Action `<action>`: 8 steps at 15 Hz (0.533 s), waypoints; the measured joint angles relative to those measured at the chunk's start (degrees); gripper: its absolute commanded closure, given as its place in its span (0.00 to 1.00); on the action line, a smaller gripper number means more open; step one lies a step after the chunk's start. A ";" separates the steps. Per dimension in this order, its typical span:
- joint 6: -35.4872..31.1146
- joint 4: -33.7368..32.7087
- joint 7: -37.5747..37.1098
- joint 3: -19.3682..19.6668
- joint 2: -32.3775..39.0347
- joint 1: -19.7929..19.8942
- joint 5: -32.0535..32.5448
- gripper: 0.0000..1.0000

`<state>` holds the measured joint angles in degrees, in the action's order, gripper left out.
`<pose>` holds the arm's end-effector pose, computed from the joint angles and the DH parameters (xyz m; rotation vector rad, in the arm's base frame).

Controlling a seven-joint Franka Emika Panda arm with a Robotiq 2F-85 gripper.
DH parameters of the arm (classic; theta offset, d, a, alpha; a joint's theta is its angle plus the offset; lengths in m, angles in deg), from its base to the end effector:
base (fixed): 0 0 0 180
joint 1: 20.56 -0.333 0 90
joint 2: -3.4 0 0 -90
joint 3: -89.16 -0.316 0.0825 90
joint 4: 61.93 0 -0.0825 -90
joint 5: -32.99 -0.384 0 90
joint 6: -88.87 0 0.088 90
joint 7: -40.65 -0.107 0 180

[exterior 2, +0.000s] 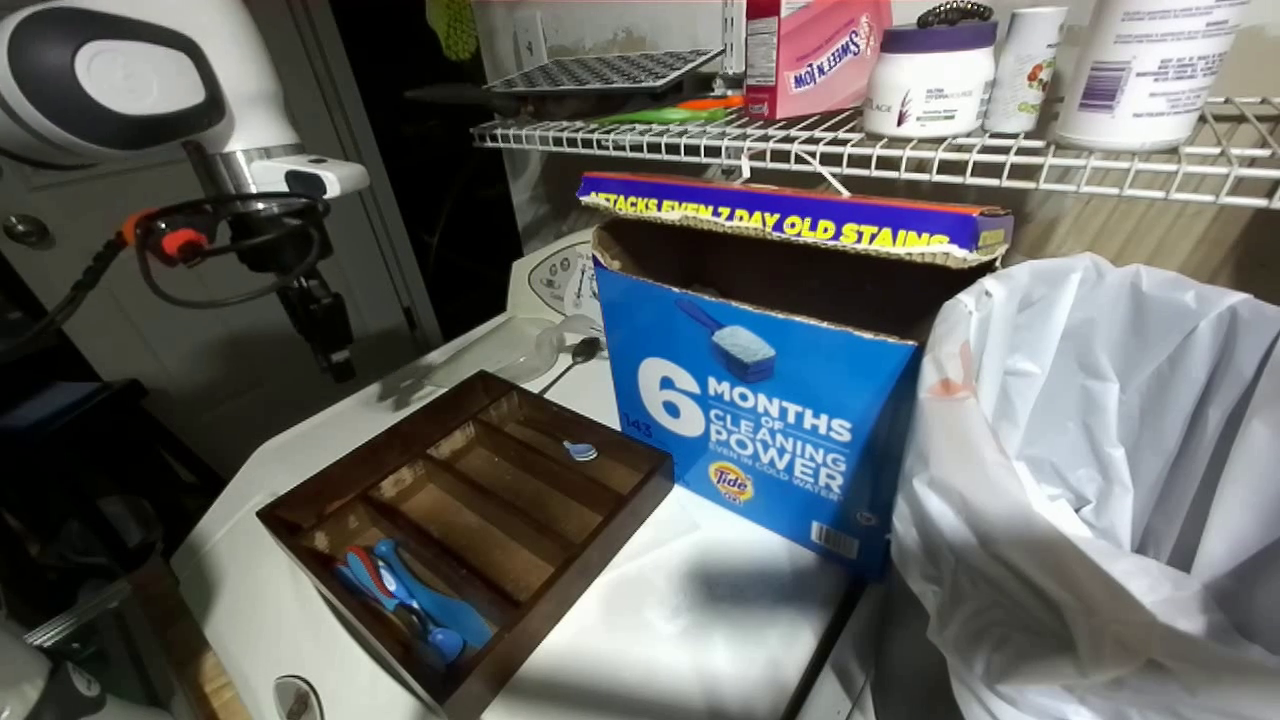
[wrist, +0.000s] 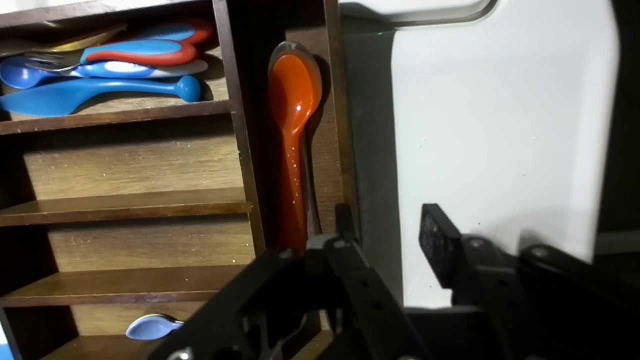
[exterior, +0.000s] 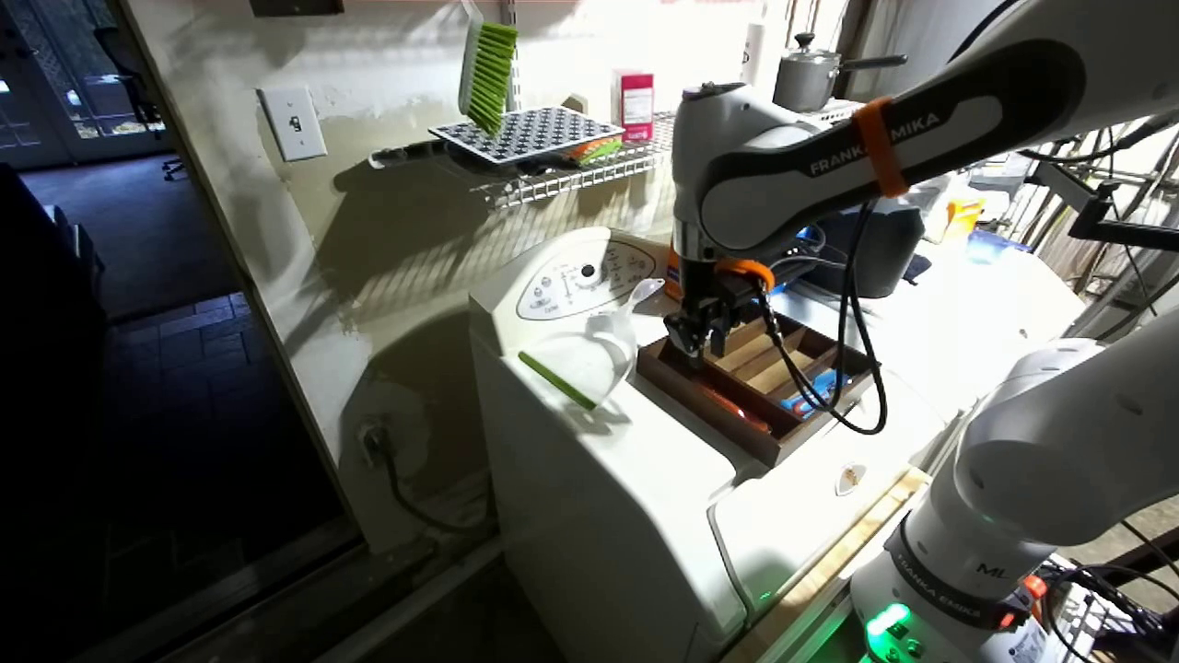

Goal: Remove the orange spoon from the wooden utensil holder and put it on the left washing machine

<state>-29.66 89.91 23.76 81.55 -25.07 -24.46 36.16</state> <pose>0.3605 0.0683 0.3925 3.0091 -0.1265 -0.0909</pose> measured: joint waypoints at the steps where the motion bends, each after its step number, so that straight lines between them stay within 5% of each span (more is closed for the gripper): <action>1: -1.70 1.67 0.75 0.53 -0.67 0.25 0.00 0.96; 8: -9.55 6.98 5.63 3.18 -0.38 2.70 0.01 1.00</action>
<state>-39.21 96.89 29.38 84.73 -25.45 -21.76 36.16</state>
